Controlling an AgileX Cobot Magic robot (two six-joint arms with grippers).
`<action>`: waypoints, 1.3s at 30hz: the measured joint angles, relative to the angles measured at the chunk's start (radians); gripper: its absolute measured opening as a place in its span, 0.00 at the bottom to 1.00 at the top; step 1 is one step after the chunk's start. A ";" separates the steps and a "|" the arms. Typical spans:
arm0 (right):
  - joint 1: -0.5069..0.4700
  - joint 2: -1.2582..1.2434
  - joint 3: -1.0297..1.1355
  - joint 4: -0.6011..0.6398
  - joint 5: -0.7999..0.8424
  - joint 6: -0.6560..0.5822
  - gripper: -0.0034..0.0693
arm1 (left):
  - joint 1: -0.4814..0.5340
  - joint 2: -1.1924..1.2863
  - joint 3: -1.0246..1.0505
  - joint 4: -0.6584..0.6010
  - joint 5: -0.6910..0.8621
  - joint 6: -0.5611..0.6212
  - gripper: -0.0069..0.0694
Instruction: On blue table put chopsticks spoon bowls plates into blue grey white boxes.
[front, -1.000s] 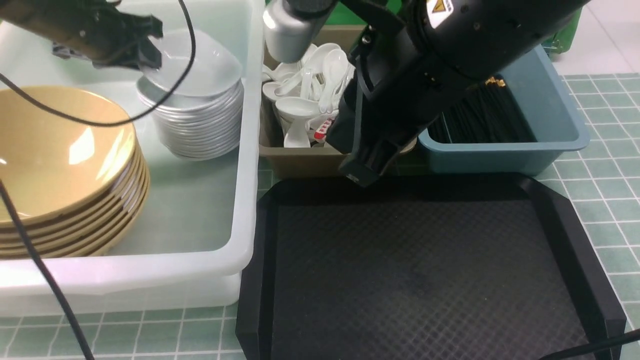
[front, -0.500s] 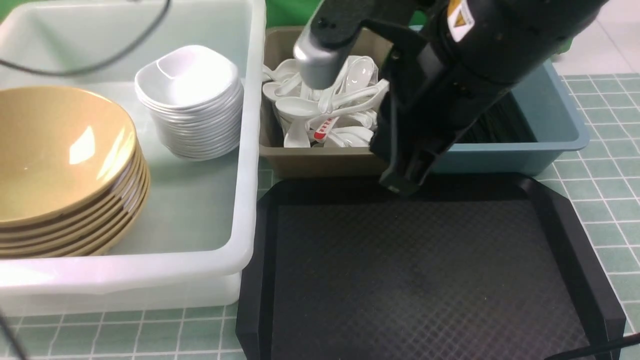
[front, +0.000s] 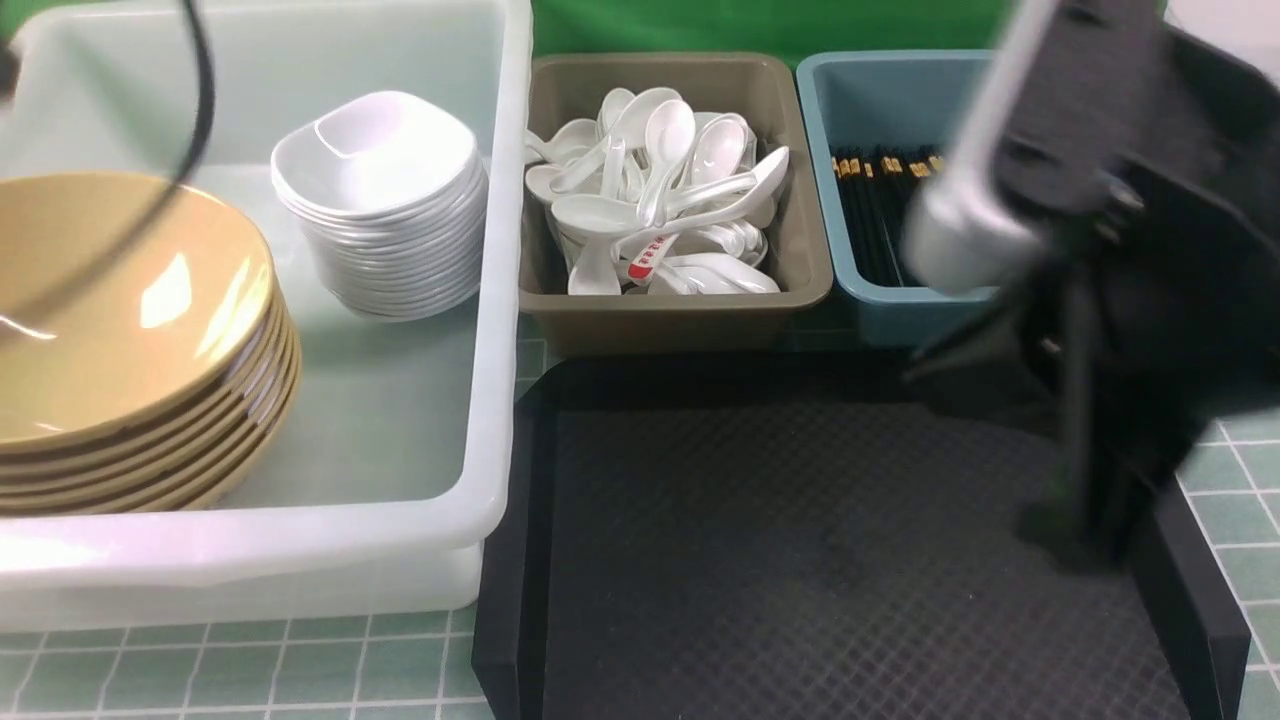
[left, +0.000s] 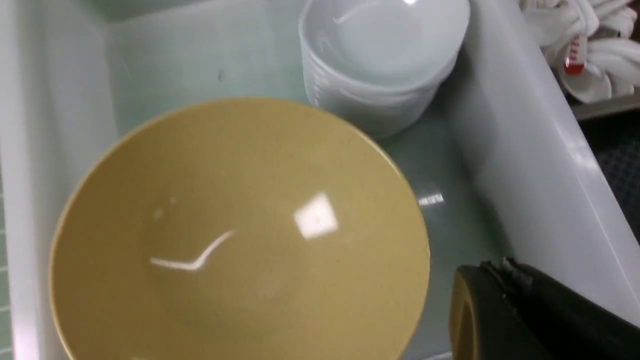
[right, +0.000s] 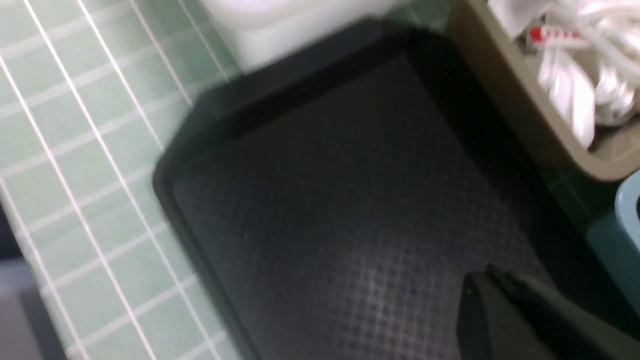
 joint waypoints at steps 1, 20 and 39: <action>0.000 -0.017 0.027 0.006 -0.030 0.000 0.11 | 0.000 -0.042 0.044 -0.001 -0.025 0.001 0.08; 0.000 -0.561 0.544 0.204 -0.632 0.000 0.13 | 0.000 -0.943 0.875 -0.108 -0.376 0.123 0.08; 0.000 -0.561 0.555 0.209 -0.628 0.000 0.15 | 0.000 -1.018 0.892 -0.114 -0.335 0.190 0.08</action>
